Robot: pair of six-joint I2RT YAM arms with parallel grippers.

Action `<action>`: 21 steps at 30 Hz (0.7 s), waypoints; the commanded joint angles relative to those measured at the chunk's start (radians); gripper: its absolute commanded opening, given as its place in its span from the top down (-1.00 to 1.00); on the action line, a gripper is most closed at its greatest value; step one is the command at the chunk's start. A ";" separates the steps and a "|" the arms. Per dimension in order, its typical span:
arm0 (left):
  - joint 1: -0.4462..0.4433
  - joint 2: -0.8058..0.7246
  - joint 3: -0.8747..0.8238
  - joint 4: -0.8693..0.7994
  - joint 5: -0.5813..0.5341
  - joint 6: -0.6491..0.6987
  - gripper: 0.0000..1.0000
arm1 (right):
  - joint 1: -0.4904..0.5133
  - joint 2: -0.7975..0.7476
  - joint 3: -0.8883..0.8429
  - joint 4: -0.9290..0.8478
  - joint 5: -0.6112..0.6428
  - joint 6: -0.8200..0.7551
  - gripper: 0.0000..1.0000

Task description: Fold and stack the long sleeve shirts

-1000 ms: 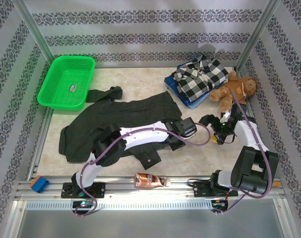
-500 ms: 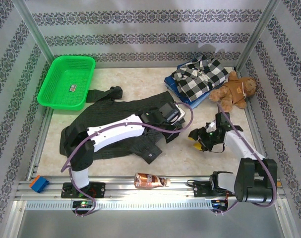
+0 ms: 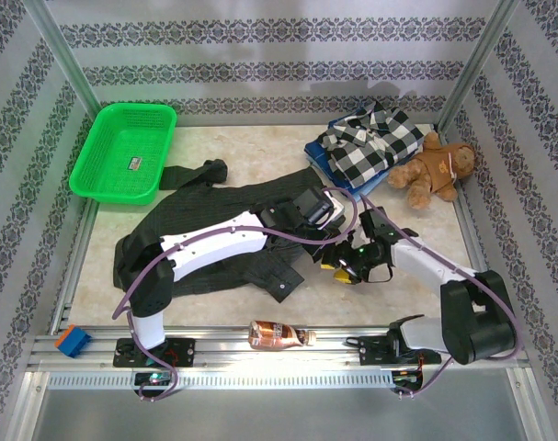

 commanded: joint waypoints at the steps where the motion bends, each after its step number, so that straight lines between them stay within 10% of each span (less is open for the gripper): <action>1: 0.008 -0.021 0.008 0.035 0.010 -0.013 1.00 | 0.011 0.025 0.027 0.063 0.065 -0.012 -0.13; 12: 0.011 -0.081 -0.027 0.052 0.034 -0.011 1.00 | 0.040 0.169 0.145 0.186 0.224 -0.136 -0.15; 21: 0.013 -0.112 -0.054 0.065 0.049 -0.012 1.00 | 0.040 0.177 0.171 0.189 0.397 -0.212 0.44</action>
